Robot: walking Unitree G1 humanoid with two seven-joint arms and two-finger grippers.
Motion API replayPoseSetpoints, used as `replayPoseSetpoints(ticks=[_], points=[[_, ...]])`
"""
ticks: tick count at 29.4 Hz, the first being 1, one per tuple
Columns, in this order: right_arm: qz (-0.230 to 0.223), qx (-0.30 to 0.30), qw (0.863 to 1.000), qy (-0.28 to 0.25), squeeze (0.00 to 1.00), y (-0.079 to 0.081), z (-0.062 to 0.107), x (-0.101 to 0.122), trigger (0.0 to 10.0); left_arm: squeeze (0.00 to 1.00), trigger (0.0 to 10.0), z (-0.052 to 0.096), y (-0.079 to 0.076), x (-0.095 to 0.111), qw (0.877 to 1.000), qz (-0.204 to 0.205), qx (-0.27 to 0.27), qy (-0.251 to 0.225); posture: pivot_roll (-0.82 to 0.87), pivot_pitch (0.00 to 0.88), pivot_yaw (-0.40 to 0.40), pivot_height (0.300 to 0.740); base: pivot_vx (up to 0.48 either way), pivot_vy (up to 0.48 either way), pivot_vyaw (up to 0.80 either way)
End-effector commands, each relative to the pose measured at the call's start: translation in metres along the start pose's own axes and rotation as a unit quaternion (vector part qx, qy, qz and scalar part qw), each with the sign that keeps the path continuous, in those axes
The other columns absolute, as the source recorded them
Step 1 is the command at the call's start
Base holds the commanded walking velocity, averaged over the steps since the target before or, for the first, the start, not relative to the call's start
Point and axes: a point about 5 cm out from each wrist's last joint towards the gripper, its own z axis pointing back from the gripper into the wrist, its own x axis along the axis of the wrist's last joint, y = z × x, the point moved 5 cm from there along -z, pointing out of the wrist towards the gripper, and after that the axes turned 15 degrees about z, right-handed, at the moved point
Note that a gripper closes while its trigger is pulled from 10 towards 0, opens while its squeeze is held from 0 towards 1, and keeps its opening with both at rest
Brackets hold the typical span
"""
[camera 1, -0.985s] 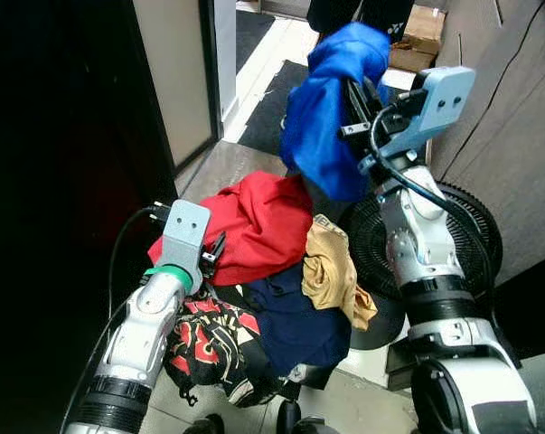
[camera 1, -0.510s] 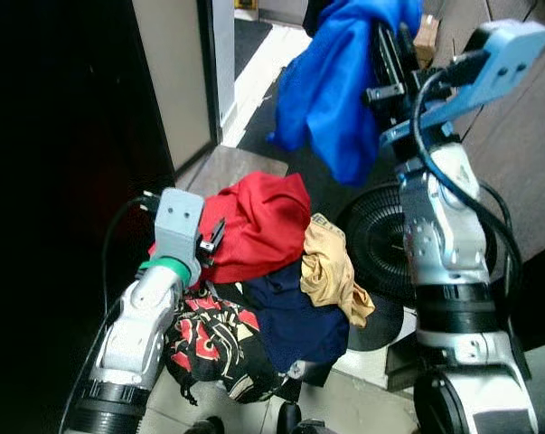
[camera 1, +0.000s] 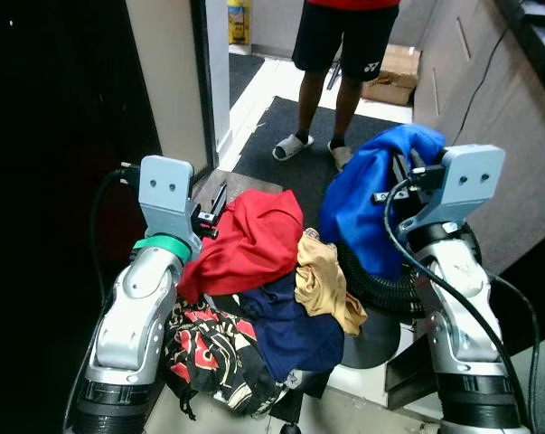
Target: Clothes washing
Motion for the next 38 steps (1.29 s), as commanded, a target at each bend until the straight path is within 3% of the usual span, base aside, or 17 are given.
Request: replayPoseSetpoints(ticks=[1,7,30,38], points=[[0.002,-0.011,1.000,-0.018,0.00,-0.004,-0.006,0.011,10.0,0.00,10.0,-0.004,-0.003,-0.002,1.000,0.006,-0.003,0.006,0.04,0.031,0.029,0.740,0.000,0.000,0.00],[-0.002,-0.020,1.000,-0.007,0.00,-0.004,-0.006,0.007,10.0,0.00,10.0,-0.006,-0.004,0.002,1.000,0.008,-0.004,0.002,0.04,0.007,0.030,0.740,0.000,0.000,-0.22],[-0.032,-0.053,0.998,0.012,0.00,-0.012,-0.005,0.003,10.0,0.00,10.0,-0.009,-0.005,0.010,1.000,0.003,-0.014,0.003,0.05,0.010,0.070,0.740,0.000,0.000,-0.80],[-0.031,-0.068,0.997,0.007,0.00,-0.019,-0.008,0.005,10.0,0.00,10.0,-0.018,-0.010,0.013,1.000,0.001,-0.024,0.001,0.05,0.008,0.081,0.740,0.000,0.000,-0.80]])
